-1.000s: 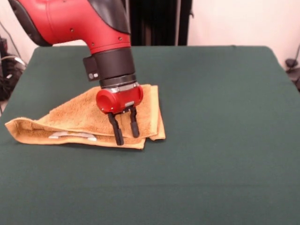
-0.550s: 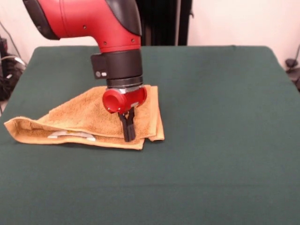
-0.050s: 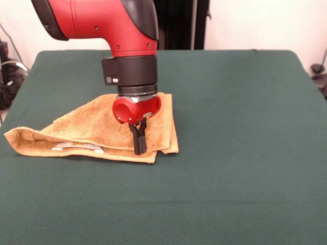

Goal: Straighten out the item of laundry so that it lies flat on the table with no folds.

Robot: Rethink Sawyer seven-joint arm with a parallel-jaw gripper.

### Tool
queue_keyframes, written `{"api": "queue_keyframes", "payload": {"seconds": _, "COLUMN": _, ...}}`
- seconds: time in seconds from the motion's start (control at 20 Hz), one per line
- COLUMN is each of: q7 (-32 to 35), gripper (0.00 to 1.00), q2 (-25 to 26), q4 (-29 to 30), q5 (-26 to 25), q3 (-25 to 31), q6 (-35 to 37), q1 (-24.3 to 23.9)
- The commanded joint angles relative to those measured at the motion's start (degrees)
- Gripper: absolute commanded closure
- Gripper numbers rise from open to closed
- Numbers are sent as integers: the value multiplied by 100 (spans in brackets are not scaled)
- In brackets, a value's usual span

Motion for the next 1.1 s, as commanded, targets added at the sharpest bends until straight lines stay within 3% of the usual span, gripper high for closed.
{"api": "queue_keyframes", "payload": {"seconds": 0.05, "q7": 1326, "gripper": 100, "q2": 479, "q4": -359, "q5": 164, "q3": -679, "q6": 220, "q1": 49}}
{"api": "queue_keyframes", "payload": {"seconds": 0.25, "q7": 930, "gripper": 100, "q2": 421, "q4": -94, "q5": -164, "q3": 57, "q6": 127, "q1": -472}}
{"api": "queue_keyframes", "payload": {"seconds": 0.35, "q7": 1135, "gripper": 100, "q2": 384, "q4": -105, "q5": 247, "q3": -294, "q6": 567, "q1": -217}}
{"api": "queue_keyframes", "payload": {"seconds": 0.4, "q7": 978, "gripper": 0, "q2": 392, "q4": 2, "q5": 211, "q3": 15, "q6": 678, "q1": -466}}
{"api": "queue_keyframes", "payload": {"seconds": 0.75, "q7": 373, "gripper": 0, "q2": 617, "q4": 270, "q5": 406, "q3": 1346, "q6": 1536, "q1": -1542}}
{"api": "queue_keyframes", "payload": {"seconds": 1.1, "q7": 250, "gripper": 0, "q2": 756, "q4": 355, "q5": 134, "q3": 1762, "q6": 1463, "q1": -1886}}
